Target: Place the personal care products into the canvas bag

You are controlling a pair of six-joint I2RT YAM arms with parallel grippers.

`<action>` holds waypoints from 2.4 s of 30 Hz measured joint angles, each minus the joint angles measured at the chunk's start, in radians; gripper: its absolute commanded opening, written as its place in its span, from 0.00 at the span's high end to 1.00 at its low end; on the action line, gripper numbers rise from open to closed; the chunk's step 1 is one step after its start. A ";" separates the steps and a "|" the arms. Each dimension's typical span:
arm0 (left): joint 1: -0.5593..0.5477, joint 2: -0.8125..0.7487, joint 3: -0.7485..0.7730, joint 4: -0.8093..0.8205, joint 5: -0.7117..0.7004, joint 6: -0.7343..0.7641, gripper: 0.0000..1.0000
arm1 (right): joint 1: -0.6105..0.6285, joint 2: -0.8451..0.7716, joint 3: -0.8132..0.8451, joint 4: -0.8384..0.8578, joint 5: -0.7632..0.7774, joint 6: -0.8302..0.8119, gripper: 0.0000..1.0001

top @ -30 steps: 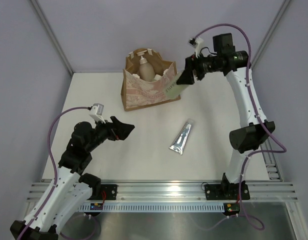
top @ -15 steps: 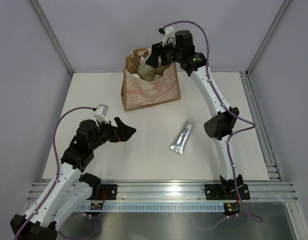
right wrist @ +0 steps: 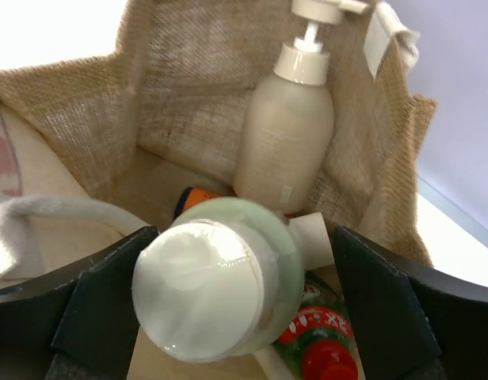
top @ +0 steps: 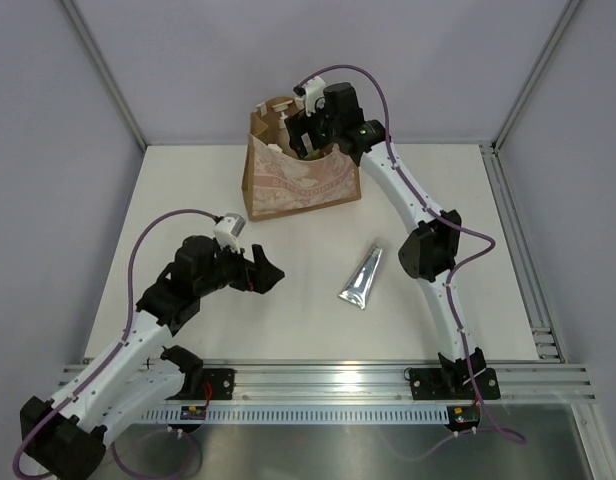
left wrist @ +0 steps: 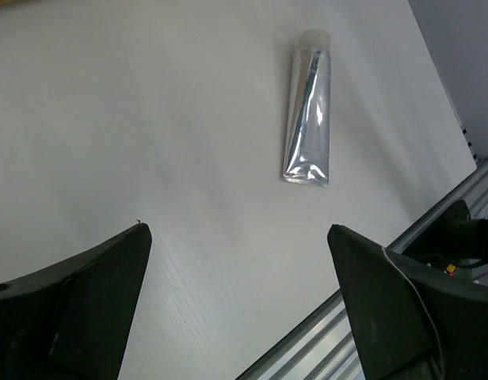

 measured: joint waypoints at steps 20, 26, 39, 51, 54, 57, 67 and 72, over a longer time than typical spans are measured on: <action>-0.350 0.605 0.227 0.195 -0.029 0.214 0.01 | -0.109 -0.520 -0.246 0.002 -0.431 0.064 0.01; -0.318 0.774 0.320 0.207 -0.070 0.235 0.02 | -0.162 -0.587 -0.498 -0.037 -0.534 0.046 0.01; -0.473 1.091 0.683 0.148 -0.028 0.252 0.01 | -0.675 -0.857 -1.176 -0.088 -0.591 0.063 0.00; -0.523 1.396 1.022 0.021 -0.340 0.158 0.07 | -0.851 -1.077 -1.464 -0.071 -0.684 0.028 0.01; -0.517 1.416 1.022 -0.016 -0.410 0.150 0.07 | -0.851 -1.124 -1.501 -0.060 -0.695 0.028 0.01; -0.517 1.447 1.025 -0.037 -0.440 0.149 0.05 | -0.853 -1.138 -1.506 -0.042 -0.705 0.028 0.01; -0.519 1.492 1.104 -0.018 -0.410 0.092 0.02 | -0.859 -1.138 -1.543 0.004 -0.723 0.030 0.01; -0.512 1.492 1.110 0.032 -0.371 -0.051 0.02 | -0.867 -1.138 -1.562 0.012 -0.721 0.032 0.00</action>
